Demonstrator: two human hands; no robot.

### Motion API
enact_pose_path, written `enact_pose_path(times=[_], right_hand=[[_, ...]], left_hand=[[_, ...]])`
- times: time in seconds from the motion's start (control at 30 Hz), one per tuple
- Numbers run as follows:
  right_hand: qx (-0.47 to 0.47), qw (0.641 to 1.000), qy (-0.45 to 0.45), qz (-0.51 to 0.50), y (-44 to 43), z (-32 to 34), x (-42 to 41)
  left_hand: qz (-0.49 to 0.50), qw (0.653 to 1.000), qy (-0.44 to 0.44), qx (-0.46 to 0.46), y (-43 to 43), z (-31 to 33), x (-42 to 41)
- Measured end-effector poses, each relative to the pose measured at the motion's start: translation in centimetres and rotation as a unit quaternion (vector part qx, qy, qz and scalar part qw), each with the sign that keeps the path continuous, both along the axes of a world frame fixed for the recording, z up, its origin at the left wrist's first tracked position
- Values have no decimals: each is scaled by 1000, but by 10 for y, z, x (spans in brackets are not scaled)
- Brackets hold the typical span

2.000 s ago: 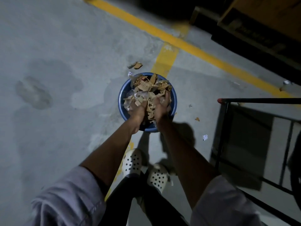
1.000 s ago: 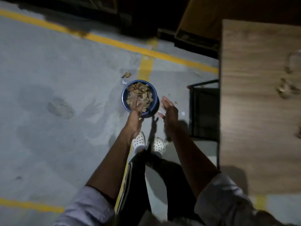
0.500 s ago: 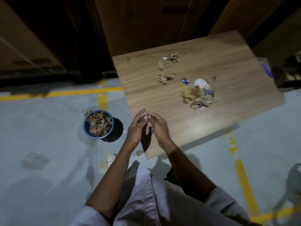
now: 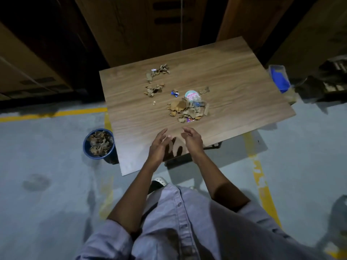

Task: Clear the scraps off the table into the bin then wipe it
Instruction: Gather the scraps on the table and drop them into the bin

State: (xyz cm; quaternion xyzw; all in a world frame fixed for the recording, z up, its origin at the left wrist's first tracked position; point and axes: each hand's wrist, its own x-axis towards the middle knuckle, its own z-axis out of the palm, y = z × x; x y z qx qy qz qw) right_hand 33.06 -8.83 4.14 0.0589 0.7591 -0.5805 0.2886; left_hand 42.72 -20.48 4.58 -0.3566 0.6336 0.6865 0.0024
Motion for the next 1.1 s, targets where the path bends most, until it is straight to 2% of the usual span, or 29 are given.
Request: enact_pose_path(times=[0.13, 0.2, 0.27, 0.3, 0.4, 0.53, 0.63, 0.83, 0.97, 1.1], right_hand=[[7, 1000, 7, -9, 3, -8, -33], [44, 998, 40, 20, 5, -12, -46], [100, 987, 104, 71, 10, -18, -57], [122, 978, 140, 93, 13, -20, -62], [164, 954, 216, 125, 20, -28, -74], [217, 934, 227, 171, 31, -42, -86], [252, 915, 244, 198, 41, -54, -104], [321, 855, 320, 252, 47, -102, -152], [347, 793, 378, 329, 29, -117, -184], [342, 742, 422, 393, -5, -122, -212]], left_hand=[[26, 1000, -7, -6, -3, -6, -24], [24, 1000, -8, -17, -5, -8, -38], [3, 997, -22, -71, -4, -13, -53], [-19, 991, -40, -125, -3, -19, -61], [-88, 959, -80, -259, 1, -39, -79], [-145, 944, -122, -272, 15, -57, -96], [-141, 932, -139, -302, 32, -73, -110], [-50, 901, -161, -399, 45, -109, -150], [-12, 873, -169, -458, 28, -124, -189], [3, 862, -172, -476, -5, -130, -230]])
